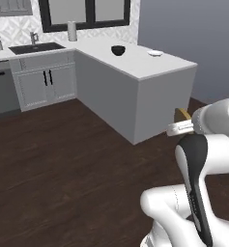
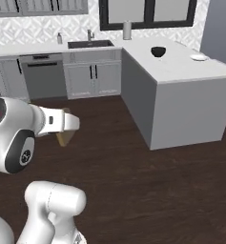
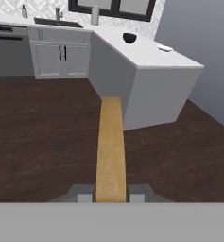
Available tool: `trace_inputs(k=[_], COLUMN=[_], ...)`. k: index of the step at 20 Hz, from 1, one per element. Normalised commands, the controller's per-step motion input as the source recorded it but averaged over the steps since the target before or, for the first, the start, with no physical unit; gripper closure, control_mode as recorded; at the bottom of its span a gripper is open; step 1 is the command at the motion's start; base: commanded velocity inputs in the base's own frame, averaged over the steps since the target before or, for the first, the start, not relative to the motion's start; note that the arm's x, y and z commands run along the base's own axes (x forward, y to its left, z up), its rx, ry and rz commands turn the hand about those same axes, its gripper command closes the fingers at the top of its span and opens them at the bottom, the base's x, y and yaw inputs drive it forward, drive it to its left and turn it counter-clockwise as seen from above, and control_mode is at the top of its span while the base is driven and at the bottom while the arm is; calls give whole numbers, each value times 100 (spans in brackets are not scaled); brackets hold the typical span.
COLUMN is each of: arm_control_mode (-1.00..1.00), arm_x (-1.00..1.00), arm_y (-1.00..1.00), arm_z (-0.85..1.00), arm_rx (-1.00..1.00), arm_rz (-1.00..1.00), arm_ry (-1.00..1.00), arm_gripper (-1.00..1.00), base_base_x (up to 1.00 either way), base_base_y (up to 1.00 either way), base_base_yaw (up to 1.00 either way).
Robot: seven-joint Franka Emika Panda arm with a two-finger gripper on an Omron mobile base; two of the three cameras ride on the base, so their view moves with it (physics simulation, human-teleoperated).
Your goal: Start the toaster. Once the lever pops up, take the bread to the plate on the dining counter.
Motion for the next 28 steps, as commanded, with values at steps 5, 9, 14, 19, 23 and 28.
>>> trace_inputs(k=[5, 9, 14, 19, 23, 28], arm_control_mode=[100, 100, 100, 100, 100, 100], arm_x=[0, 0, 0, 0, 0, 0], arm_y=[0, 0, 0, 0, 0, 0], arm_z=[0, 0, 0, 0, 0, 0], arm_rx=[0, 0, 0, 0, 0, 0], arm_rz=[0, 0, 0, 0, 0, 0], arm_ry=[0, 0, 0, 0, 0, 0], arm_gripper=[100, 100, 100, 100, 100, 100], base_base_x=[100, 100, 100, 100, 98, 80], base_base_y=[-20, -20, -25, -49, -67, -83], base_base_yaw=[3, 4, 11, 21, 29, 35])
